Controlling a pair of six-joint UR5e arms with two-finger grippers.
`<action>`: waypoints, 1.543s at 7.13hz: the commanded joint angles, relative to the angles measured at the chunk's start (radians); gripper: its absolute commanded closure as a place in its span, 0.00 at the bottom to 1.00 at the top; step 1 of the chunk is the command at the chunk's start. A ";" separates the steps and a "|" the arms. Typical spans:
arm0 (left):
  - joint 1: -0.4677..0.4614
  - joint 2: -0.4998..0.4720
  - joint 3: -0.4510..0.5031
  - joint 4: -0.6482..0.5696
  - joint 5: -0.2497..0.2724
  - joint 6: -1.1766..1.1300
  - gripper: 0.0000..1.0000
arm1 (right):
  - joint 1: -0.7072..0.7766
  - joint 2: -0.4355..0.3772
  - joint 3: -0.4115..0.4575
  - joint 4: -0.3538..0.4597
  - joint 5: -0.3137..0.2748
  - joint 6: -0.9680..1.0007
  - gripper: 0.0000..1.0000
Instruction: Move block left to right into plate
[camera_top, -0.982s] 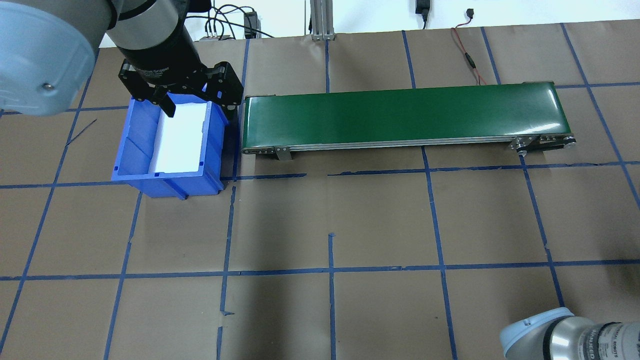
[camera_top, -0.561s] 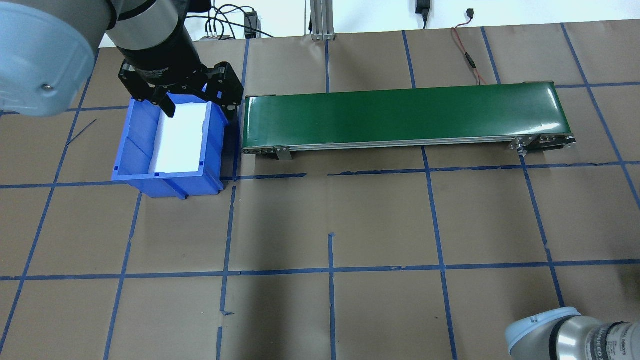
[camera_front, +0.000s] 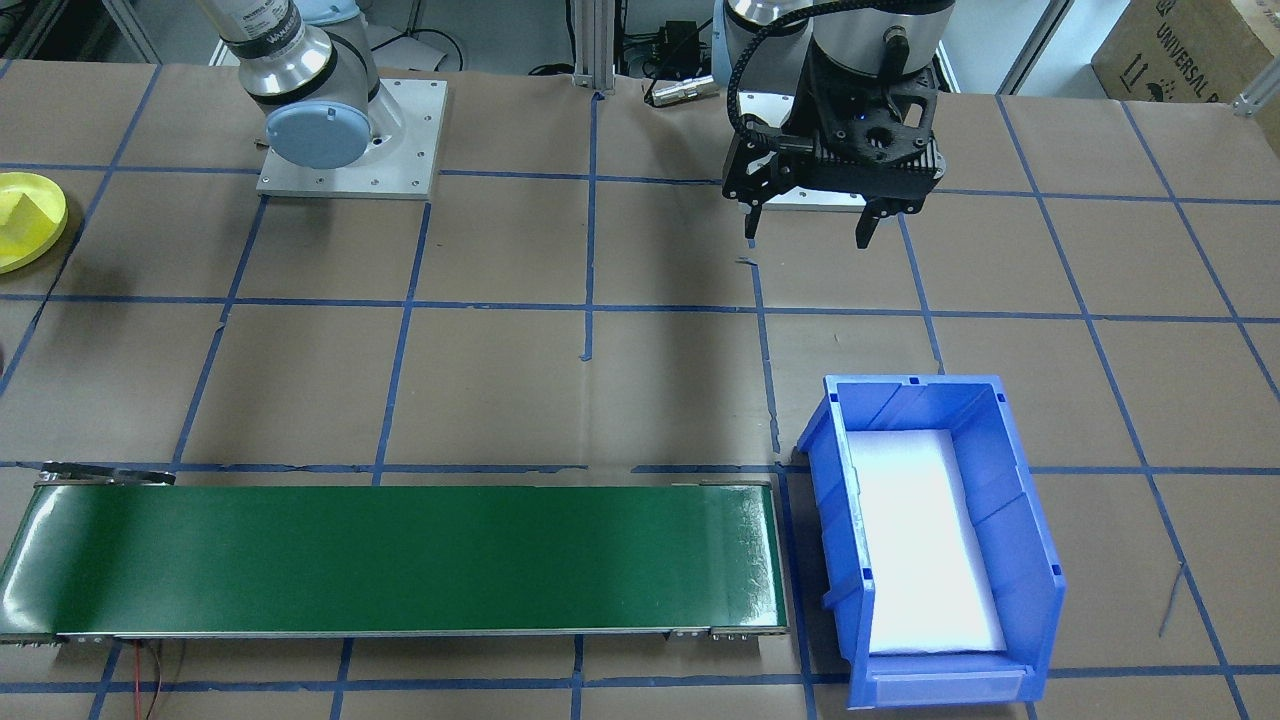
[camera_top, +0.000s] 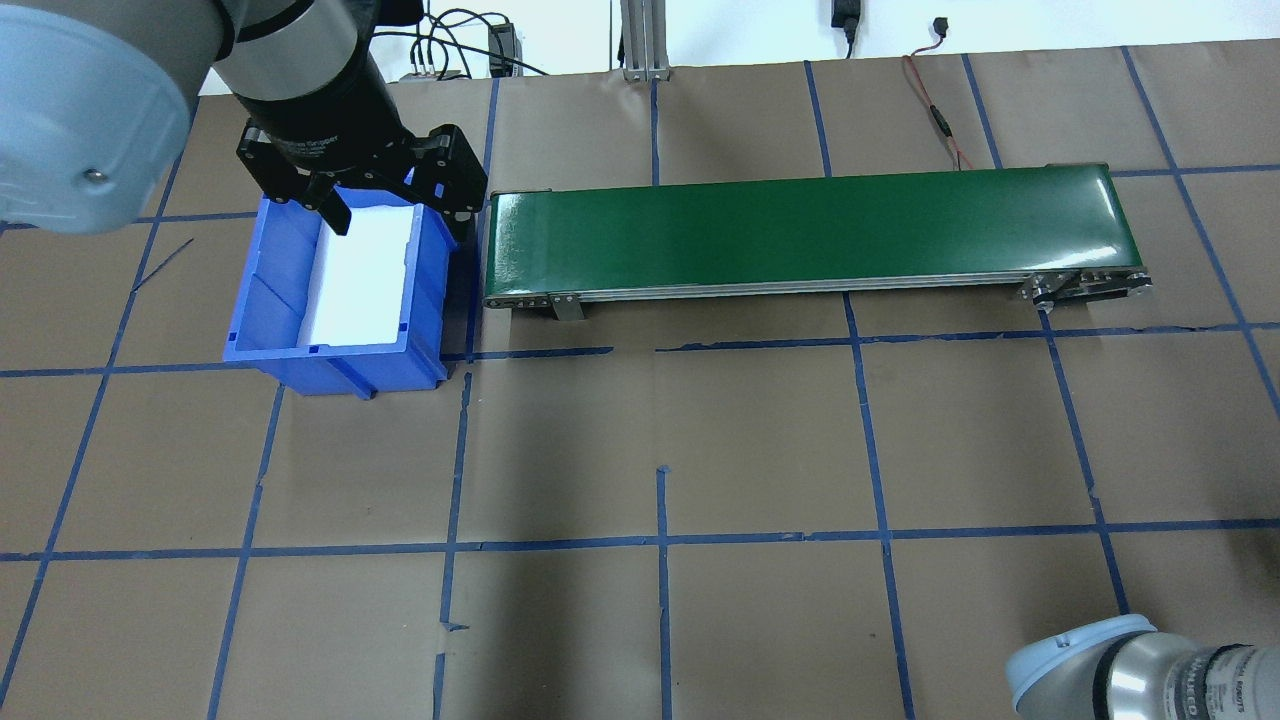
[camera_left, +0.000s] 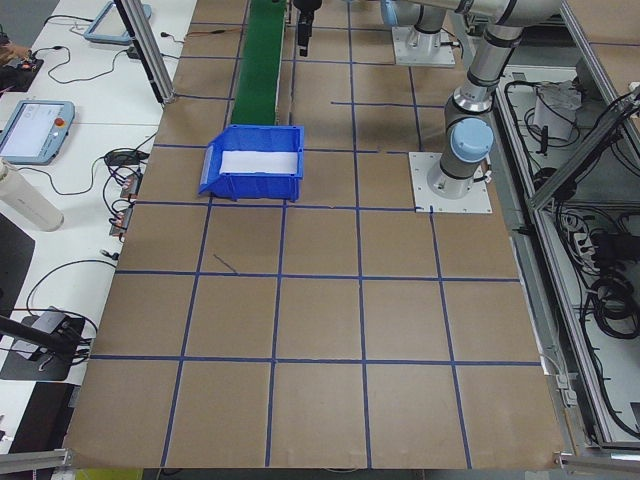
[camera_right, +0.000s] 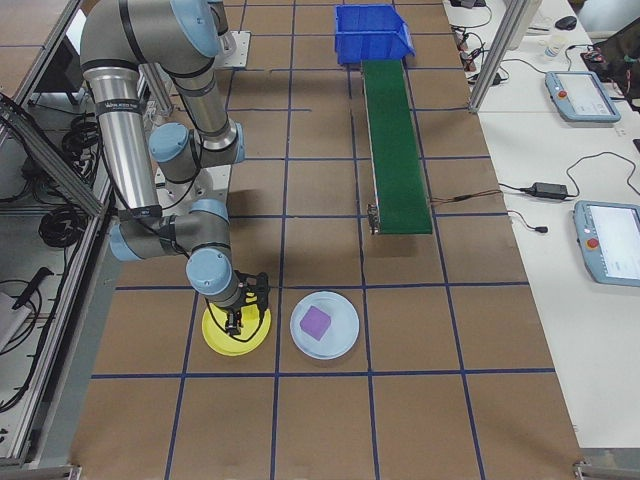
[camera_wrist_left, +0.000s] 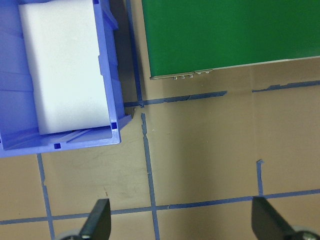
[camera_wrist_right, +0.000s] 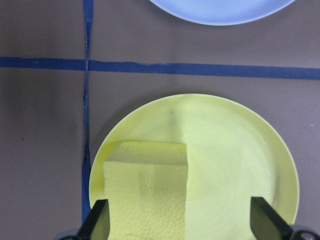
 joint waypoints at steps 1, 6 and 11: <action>0.001 0.000 0.002 0.000 -0.001 -0.001 0.00 | 0.160 -0.011 -0.068 -0.005 -0.015 0.094 0.00; -0.001 0.000 0.002 0.002 -0.001 -0.002 0.00 | 0.657 -0.236 -0.209 0.352 -0.069 0.597 0.00; 0.001 0.000 0.002 0.002 -0.001 -0.001 0.00 | 1.291 -0.238 -0.416 0.564 -0.121 1.293 0.00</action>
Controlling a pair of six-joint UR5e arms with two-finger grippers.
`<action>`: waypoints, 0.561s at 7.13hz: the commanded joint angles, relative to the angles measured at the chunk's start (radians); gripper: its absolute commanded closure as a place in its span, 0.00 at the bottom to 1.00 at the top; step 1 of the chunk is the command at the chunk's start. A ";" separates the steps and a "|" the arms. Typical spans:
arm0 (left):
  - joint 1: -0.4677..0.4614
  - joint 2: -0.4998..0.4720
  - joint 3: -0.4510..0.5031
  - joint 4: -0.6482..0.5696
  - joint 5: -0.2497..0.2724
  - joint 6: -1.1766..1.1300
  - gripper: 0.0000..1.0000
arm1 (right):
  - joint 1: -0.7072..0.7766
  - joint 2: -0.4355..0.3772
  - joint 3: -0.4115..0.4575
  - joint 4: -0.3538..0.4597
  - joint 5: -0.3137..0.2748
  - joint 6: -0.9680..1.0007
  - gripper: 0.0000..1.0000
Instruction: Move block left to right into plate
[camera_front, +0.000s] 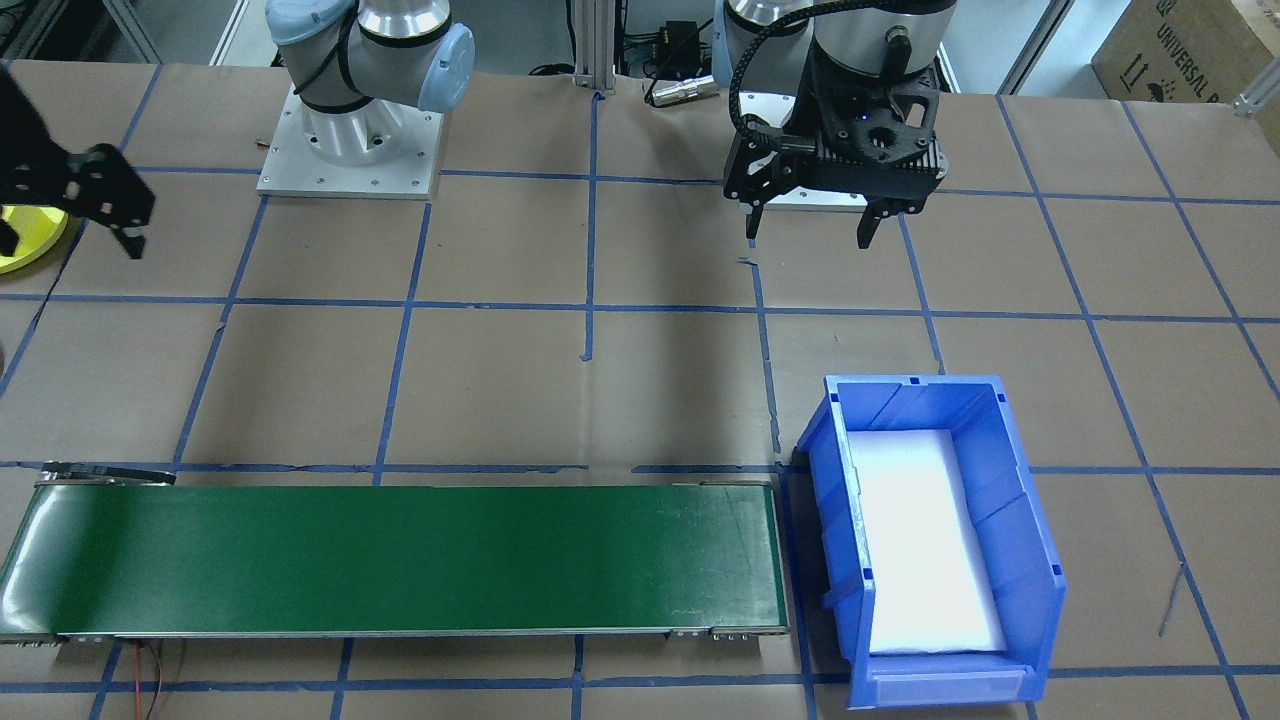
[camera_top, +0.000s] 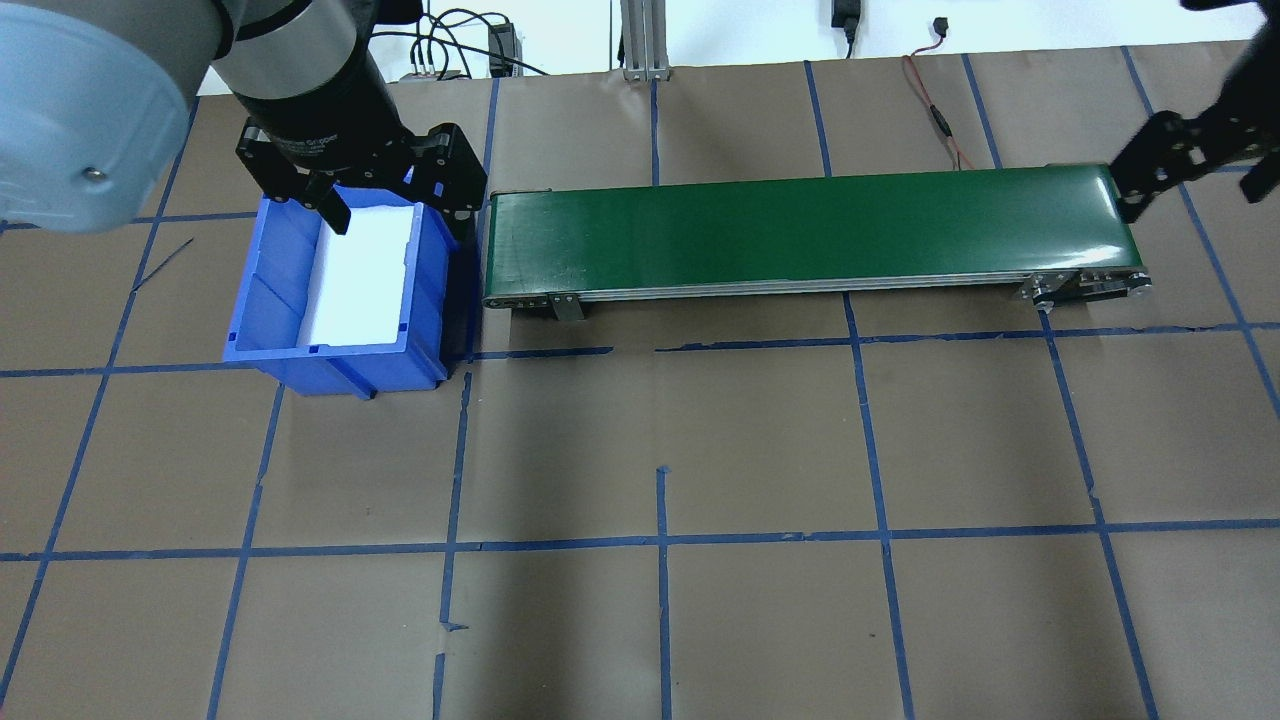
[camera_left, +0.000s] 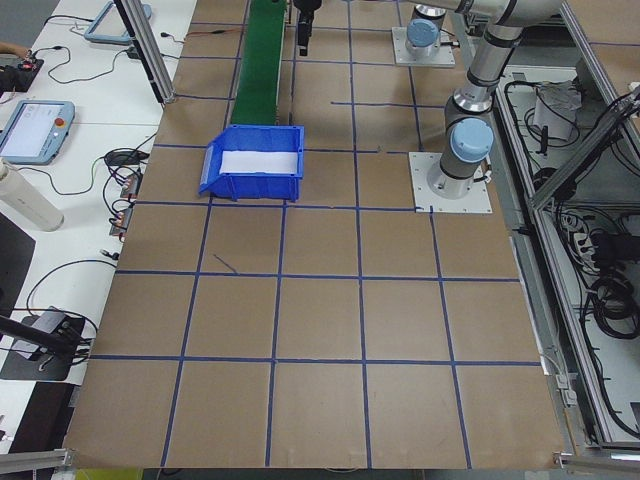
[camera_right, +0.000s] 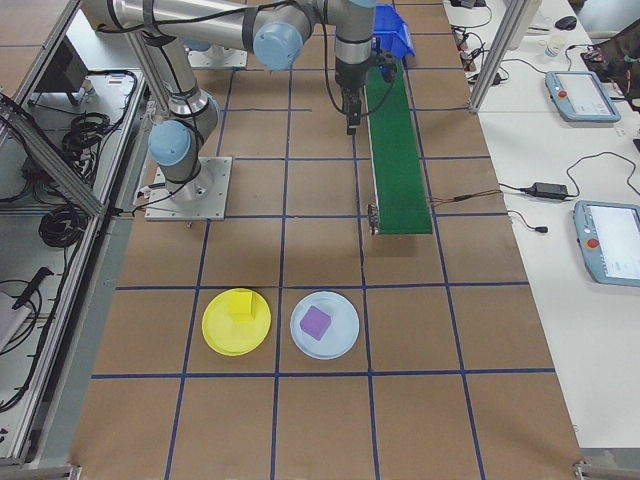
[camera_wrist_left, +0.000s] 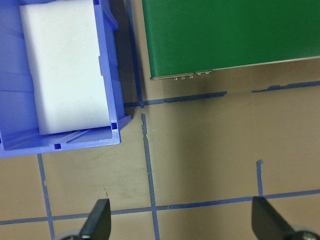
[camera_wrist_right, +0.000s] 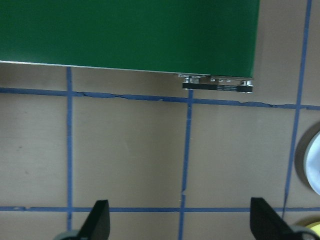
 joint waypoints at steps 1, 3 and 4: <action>0.000 0.000 0.000 0.001 -0.001 -0.001 0.00 | 0.247 0.001 -0.017 0.024 -0.002 0.287 0.00; 0.000 0.000 0.000 0.001 -0.001 -0.001 0.00 | 0.300 0.002 -0.008 0.015 0.023 0.357 0.00; 0.000 0.000 0.000 0.001 -0.001 -0.001 0.00 | 0.295 0.007 -0.002 0.016 0.043 0.326 0.00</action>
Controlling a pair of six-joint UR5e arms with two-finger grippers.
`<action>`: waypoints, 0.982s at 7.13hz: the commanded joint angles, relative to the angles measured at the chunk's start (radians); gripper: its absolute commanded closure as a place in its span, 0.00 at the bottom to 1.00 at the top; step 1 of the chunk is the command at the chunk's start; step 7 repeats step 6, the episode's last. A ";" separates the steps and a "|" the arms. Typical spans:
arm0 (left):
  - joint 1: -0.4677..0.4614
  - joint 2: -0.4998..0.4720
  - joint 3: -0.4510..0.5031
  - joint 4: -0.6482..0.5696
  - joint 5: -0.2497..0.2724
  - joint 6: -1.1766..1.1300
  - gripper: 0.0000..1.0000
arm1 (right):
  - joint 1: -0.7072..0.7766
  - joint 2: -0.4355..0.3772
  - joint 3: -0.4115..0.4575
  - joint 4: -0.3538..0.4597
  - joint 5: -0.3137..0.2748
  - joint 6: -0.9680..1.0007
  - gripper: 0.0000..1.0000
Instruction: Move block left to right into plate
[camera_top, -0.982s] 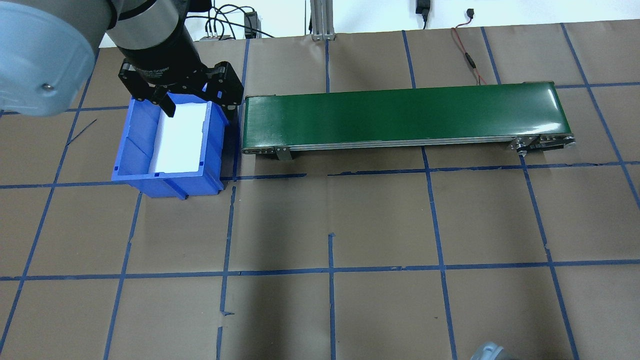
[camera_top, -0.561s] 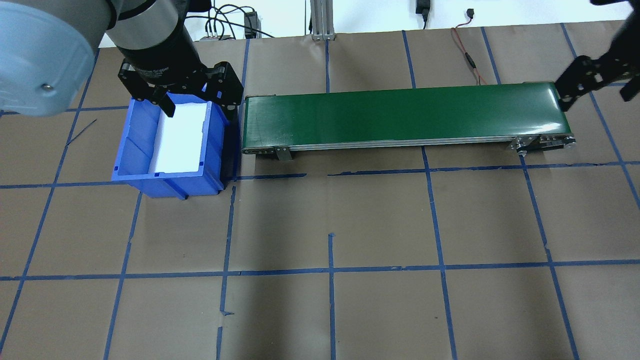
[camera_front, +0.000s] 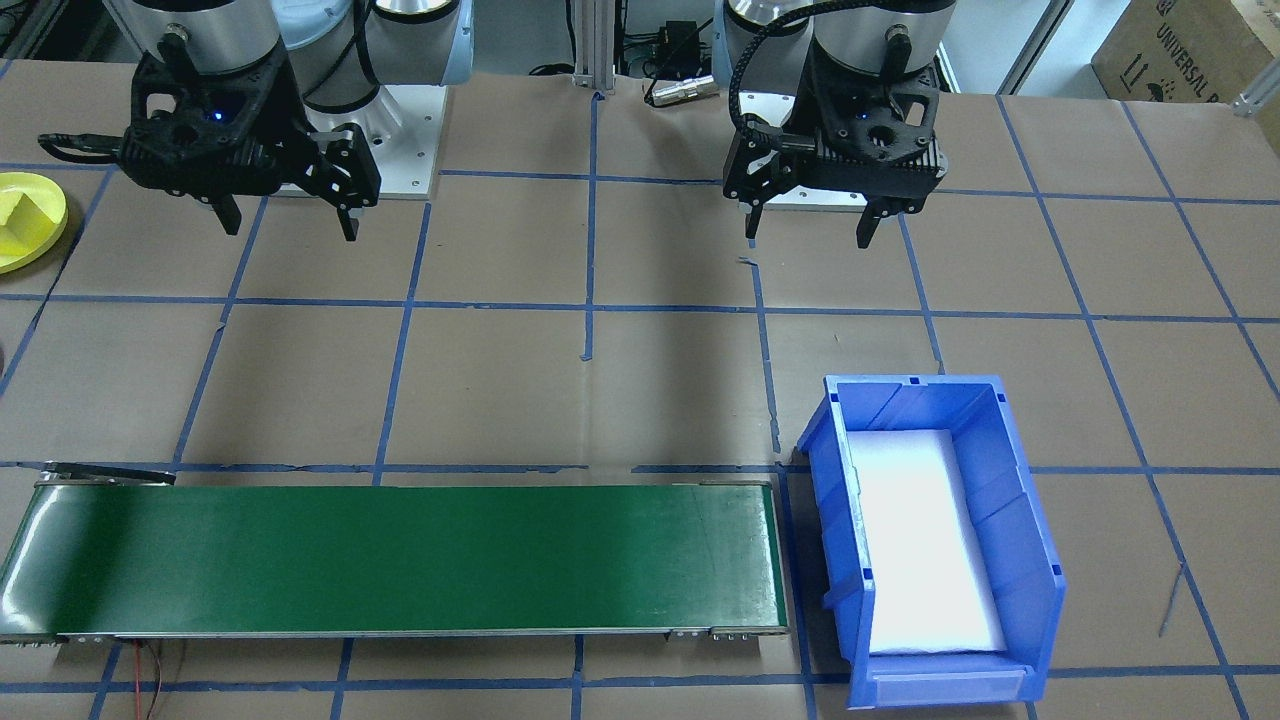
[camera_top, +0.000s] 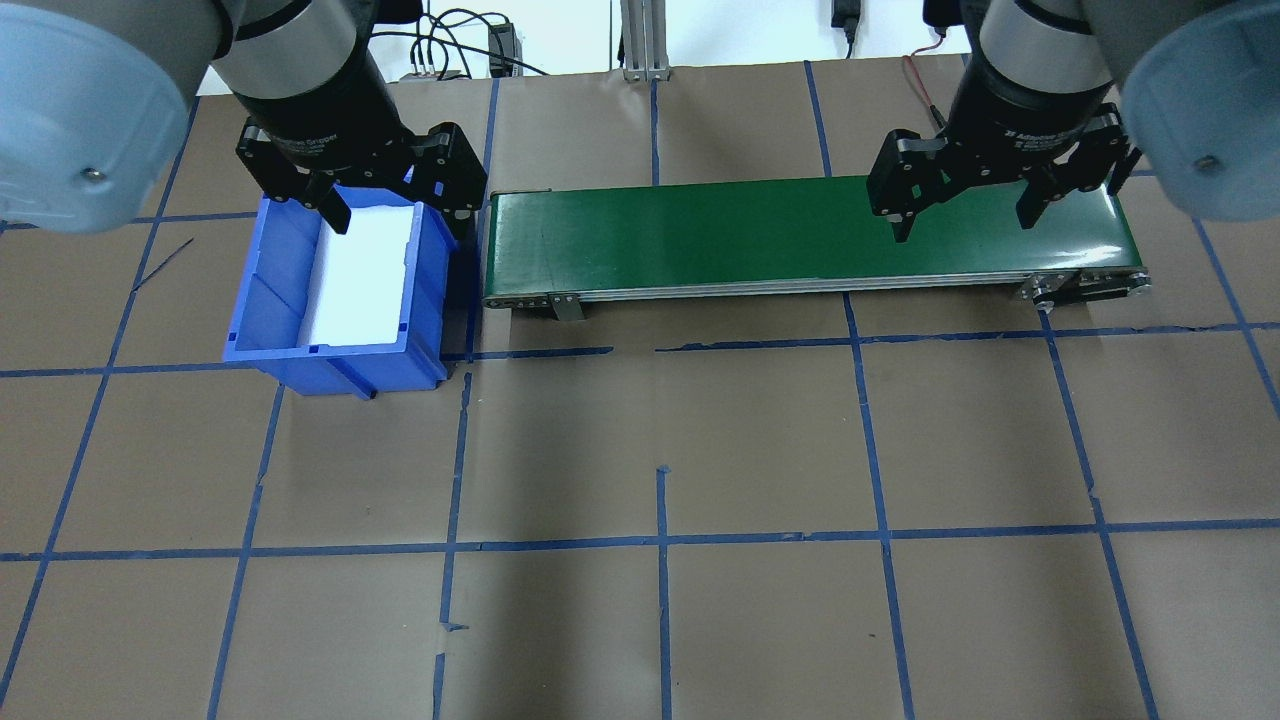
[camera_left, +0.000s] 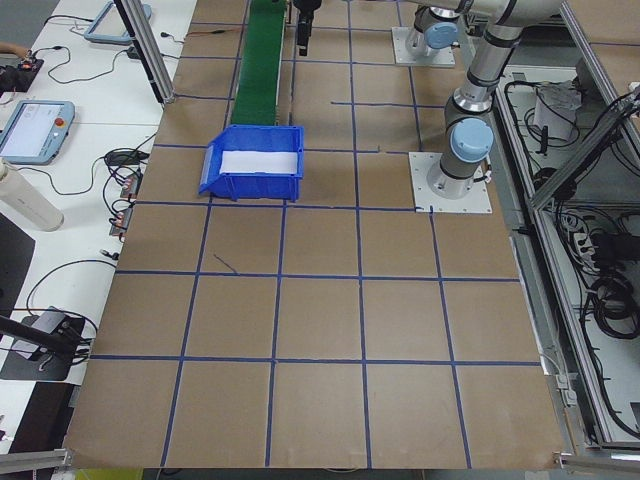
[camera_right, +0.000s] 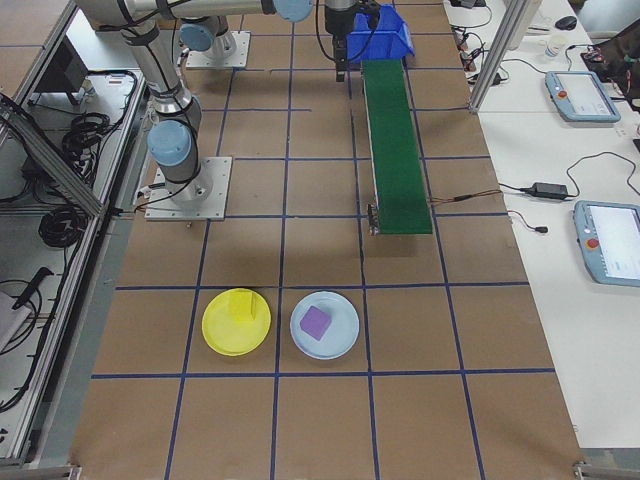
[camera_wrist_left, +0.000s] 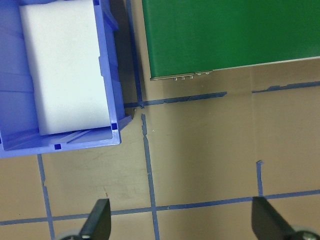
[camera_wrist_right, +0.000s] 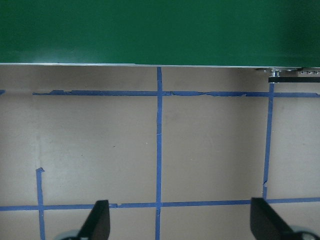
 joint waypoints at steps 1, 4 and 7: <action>0.000 0.000 0.000 0.000 0.000 0.000 0.00 | 0.000 0.008 0.012 -0.004 0.056 -0.059 0.00; 0.008 0.000 0.002 0.000 0.000 0.001 0.00 | -0.014 0.013 0.048 -0.094 0.052 -0.165 0.00; 0.006 0.000 0.000 0.000 0.000 0.000 0.00 | -0.020 0.013 0.055 -0.114 0.040 -0.168 0.00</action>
